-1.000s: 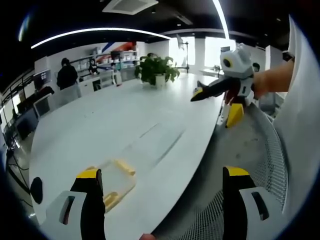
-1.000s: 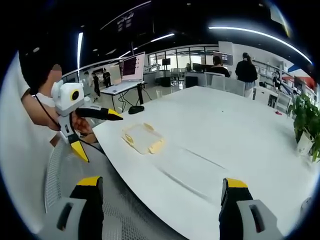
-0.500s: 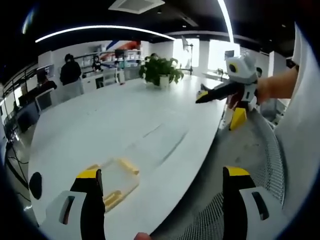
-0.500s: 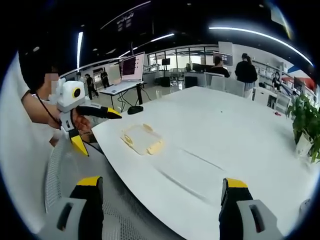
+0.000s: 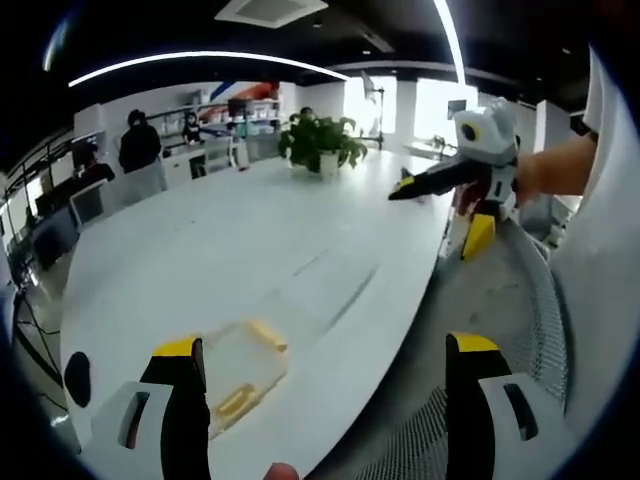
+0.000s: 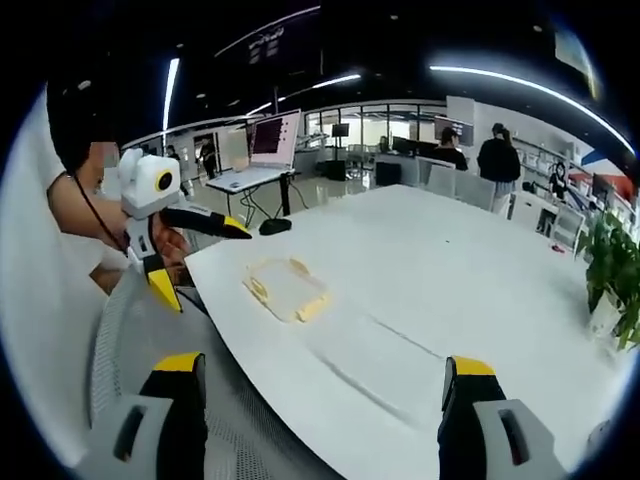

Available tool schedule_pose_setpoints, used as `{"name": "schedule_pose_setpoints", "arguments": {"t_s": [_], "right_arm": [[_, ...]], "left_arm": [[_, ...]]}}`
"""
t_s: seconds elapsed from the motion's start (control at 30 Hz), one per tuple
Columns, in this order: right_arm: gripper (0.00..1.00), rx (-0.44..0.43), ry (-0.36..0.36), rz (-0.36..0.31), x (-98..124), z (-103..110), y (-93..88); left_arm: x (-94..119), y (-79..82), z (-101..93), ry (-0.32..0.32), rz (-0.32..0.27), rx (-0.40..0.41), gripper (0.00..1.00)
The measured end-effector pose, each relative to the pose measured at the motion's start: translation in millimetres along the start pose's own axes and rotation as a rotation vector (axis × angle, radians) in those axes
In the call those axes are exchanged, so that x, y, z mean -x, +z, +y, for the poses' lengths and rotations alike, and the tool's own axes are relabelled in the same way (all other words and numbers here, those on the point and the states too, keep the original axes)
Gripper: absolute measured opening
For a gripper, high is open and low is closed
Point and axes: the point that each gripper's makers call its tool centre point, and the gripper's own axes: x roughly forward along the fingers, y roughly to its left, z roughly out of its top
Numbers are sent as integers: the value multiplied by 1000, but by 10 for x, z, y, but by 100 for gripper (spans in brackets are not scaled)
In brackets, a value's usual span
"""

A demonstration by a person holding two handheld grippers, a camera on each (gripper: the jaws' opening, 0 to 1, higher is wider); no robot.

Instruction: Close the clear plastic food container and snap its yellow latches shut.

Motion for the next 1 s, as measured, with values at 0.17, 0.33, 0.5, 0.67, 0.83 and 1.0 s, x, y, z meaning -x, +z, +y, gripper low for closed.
{"name": "schedule_pose_setpoints", "arguments": {"t_s": [0.17, 0.33, 0.5, 0.67, 0.83, 1.0], "right_arm": [[99, 32, 2, 3, -50, -27, 88], [99, 46, 9, -6, -93, -17, 202], [99, 76, 22, 12, -163, 13, 240], [99, 99, 26, 25, -225, 4, 292], [96, 125, 34, 31, -304, -1, 351], [96, 149, 47, 38, -412, 13, 437]], "left_arm": [[48, 8, 108, 0, 4, -2, 99], [89, 7, 199, -1, 7, -7, 99], [126, -36, 254, -17, 20, -18, 98], [161, -105, 316, -22, 52, -46, 99], [206, -98, 416, -28, 50, -62, 97], [253, -101, 546, -43, 62, -78, 96]]}}
